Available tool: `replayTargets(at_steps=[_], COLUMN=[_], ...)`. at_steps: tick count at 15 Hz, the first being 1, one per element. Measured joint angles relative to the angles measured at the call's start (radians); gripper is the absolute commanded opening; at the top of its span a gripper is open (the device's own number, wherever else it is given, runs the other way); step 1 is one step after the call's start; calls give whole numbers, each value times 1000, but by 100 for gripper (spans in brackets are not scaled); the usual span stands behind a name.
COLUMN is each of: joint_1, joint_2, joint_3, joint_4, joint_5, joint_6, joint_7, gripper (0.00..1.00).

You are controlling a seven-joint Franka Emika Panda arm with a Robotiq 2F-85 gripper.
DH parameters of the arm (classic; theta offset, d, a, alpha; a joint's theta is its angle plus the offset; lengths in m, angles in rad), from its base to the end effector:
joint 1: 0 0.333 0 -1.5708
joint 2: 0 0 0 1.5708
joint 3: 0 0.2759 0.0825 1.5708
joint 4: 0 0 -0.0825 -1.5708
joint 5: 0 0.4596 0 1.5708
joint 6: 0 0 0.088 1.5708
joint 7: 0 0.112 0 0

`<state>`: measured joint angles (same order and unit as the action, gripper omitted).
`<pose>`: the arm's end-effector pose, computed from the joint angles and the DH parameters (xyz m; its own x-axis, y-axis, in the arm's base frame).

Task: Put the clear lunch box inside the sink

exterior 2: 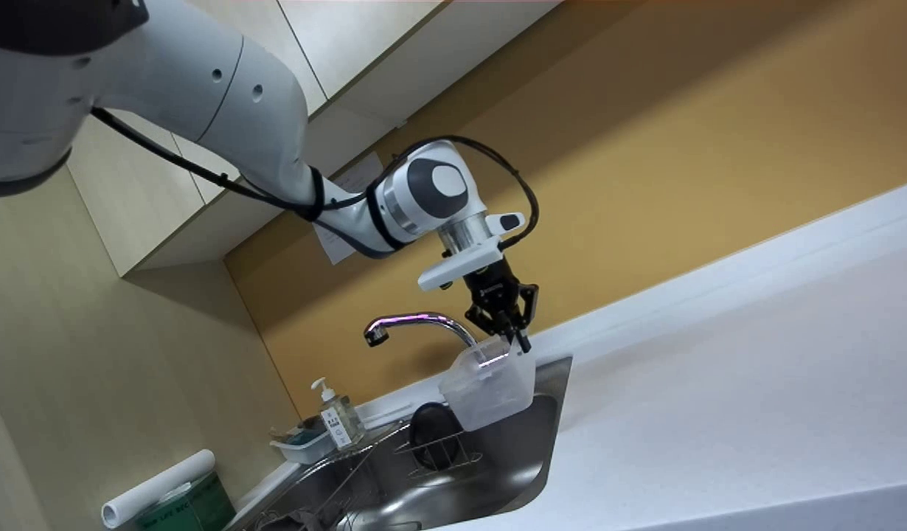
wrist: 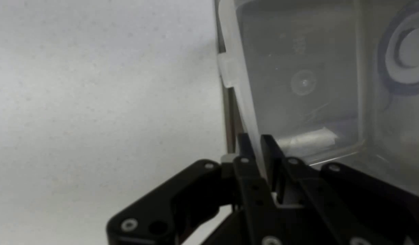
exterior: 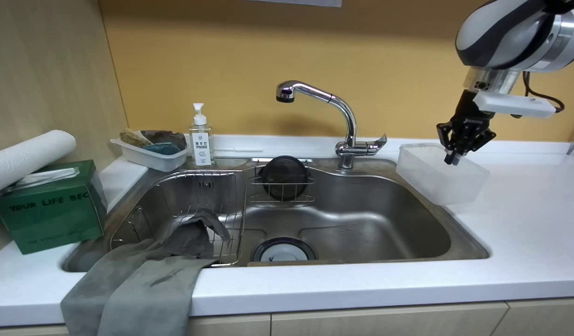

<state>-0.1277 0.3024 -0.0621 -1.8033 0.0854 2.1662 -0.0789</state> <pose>0.6816 -0.1258 0.3025 0.9860 -0.1539 0.0643 -0.1509 -0.9873 -0.0501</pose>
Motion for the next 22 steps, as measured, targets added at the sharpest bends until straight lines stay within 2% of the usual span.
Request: replayTargets(at_steps=[6,7,11,12,15,22], joint_1=[83,92,93,91,89,108], joint_2=[-28,-26,-18,-18,-17,47], joint_3=[36,44,47,47,46,96], joint_4=[-63,-64,-64,-64,-65,-51], joint_5=[-34,-34,-33,-33,-25,50], joint_6=[-1,-1,0,1,14,165], joint_7=[1,1,-1,-1,-1,0], gripper=[3,13,13,3,3,3])
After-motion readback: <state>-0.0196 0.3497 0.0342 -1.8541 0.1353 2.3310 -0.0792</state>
